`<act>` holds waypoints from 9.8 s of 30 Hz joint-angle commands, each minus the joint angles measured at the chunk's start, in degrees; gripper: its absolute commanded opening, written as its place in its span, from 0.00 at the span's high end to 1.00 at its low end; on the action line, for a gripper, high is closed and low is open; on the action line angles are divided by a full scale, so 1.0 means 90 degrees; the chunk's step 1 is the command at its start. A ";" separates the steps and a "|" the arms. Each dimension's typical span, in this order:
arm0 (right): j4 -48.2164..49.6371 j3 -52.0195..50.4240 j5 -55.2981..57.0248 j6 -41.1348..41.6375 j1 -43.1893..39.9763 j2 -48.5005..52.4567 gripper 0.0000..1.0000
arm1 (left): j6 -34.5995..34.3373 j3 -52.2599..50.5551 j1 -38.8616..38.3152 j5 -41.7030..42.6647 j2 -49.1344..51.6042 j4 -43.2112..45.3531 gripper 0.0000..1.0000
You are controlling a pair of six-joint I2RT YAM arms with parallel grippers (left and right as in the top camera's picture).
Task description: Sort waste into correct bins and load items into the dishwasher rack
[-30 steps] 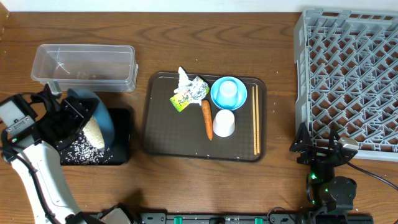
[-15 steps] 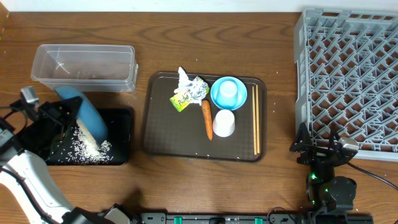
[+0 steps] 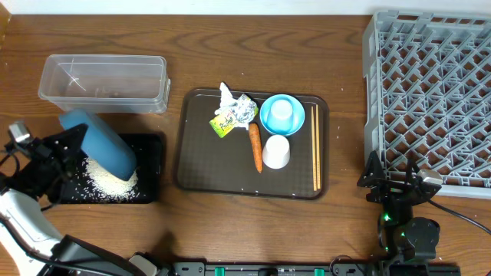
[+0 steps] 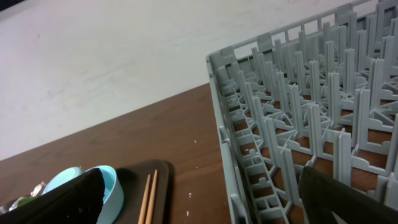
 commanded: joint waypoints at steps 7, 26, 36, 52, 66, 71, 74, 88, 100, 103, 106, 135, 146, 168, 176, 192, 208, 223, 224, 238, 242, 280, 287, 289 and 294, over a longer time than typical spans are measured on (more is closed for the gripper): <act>-0.0024 -0.0010 0.0044 0.0034 0.0051 -0.0034 0.01 | -0.0053 -0.0017 0.0644 0.0551 0.0085 -0.0163 0.94; -0.0024 -0.0010 0.0044 0.0034 0.0051 -0.0034 0.01 | 0.0053 -0.0017 0.0896 0.0610 0.0100 -0.0228 0.94; -0.0024 -0.0010 0.0044 0.0034 0.0051 -0.0034 0.01 | 0.0255 -0.0017 0.0624 0.0619 -0.0257 -0.0525 0.94; -0.0024 -0.0010 0.0044 0.0034 0.0051 -0.0034 0.01 | 0.0078 -0.0017 -0.3723 -0.3235 -0.3096 -0.0522 0.94; -0.0024 -0.0010 0.0044 0.0034 0.0051 -0.0034 0.01 | -0.0318 -0.0017 -0.8517 -0.7363 -0.2268 0.0039 0.94; -0.0024 -0.0010 0.0044 0.0034 0.0051 -0.0034 0.01 | -0.0493 -0.0017 -0.9442 -0.8109 -0.1392 0.0357 0.94; -0.0024 -0.0010 0.0044 0.0034 0.0051 -0.0034 0.01 | -0.0495 -0.0017 -0.9787 -0.8524 -0.0826 0.0522 0.94; -0.0024 -0.0010 0.0044 0.0034 0.0051 -0.0034 0.01 | -0.0493 -0.0017 -0.9945 -0.8740 0.0634 0.1154 0.93; -0.0024 -0.0010 0.0044 0.0034 0.0051 -0.0034 0.01 | -0.0493 0.0005 -0.9945 -0.8738 0.0658 0.1015 0.83; -0.0024 -0.0010 0.0044 0.0034 0.0051 -0.0034 0.01 | -0.0495 0.0170 -0.9945 -0.8738 0.0542 0.0702 0.79; -0.0024 -0.0010 0.0044 0.0034 0.0051 -0.0034 0.01 | -0.0493 0.0372 -0.9925 -0.8743 0.0253 0.0376 0.68; 0.0335 -0.0010 0.0005 0.1379 0.0049 -0.0034 0.01 | -0.1824 0.0488 -0.5622 -0.9309 -0.2234 -0.1047 0.02; 0.1520 0.0029 -0.2110 0.2526 0.0051 -0.0034 0.01 | -0.1824 0.0488 -0.5622 -0.9309 -0.2234 -0.1047 0.00; -0.2970 0.6181 -0.3135 -0.0658 0.0986 0.6142 0.01 | -0.1824 0.0488 -0.5622 -0.9309 -0.2234 -0.1047 0.00; -0.3750 0.7422 -0.1443 -0.0811 0.2880 0.8391 0.01 | -0.1824 0.0488 -0.5622 -0.9309 -0.2234 -0.1047 0.00; -0.3665 0.7456 -0.0308 0.0002 0.4114 1.0052 0.01 | -0.1824 0.0488 -0.5622 -0.9309 -0.2234 -0.1047 0.00; -0.3543 0.7456 0.0408 0.0466 0.4364 1.1077 0.02 | -0.1824 0.0488 -0.5622 -0.9309 -0.2234 -0.1047 0.00; -0.3524 0.7456 0.0408 0.0464 0.4439 1.1081 0.36 | -0.1824 0.0488 -0.5622 -0.9309 -0.2234 -0.1047 0.00; -0.3526 0.7456 0.0408 0.0464 0.4439 1.1079 0.39 | -0.1824 0.0488 -0.5622 -0.9309 -0.2234 -0.1047 0.00; -0.3876 0.7463 0.0408 0.0265 0.4221 0.9865 0.48 | -0.1824 0.0488 -0.5622 -0.9309 -0.2234 -0.1047 0.00; -0.4087 0.7463 0.0461 0.0095 0.3832 0.9080 0.48 | -0.1824 0.0488 -0.5622 -0.9309 -0.2234 -0.1047 0.00; -0.2186 0.7463 -0.0461 -0.0590 -0.3531 0.9571 0.29 | -0.1824 0.0488 -0.5622 -0.9309 -0.2234 -0.1047 0.00; -0.2261 0.7482 -0.0765 -0.0590 -0.3531 0.9466 0.21 | -0.1824 0.0488 -0.5622 -0.9309 -0.2234 -0.1047 0.01; -0.2283 0.7492 -0.1093 -0.0590 -0.3497 0.9352 0.20 | -0.1824 0.0488 -0.5622 -0.9309 -0.2234 -0.1047 0.00; -0.2467 0.7512 -0.1571 -0.0590 -0.3169 0.8971 0.20 | -0.1824 0.0488 -0.5622 -0.9309 -0.2234 -0.1047 0.00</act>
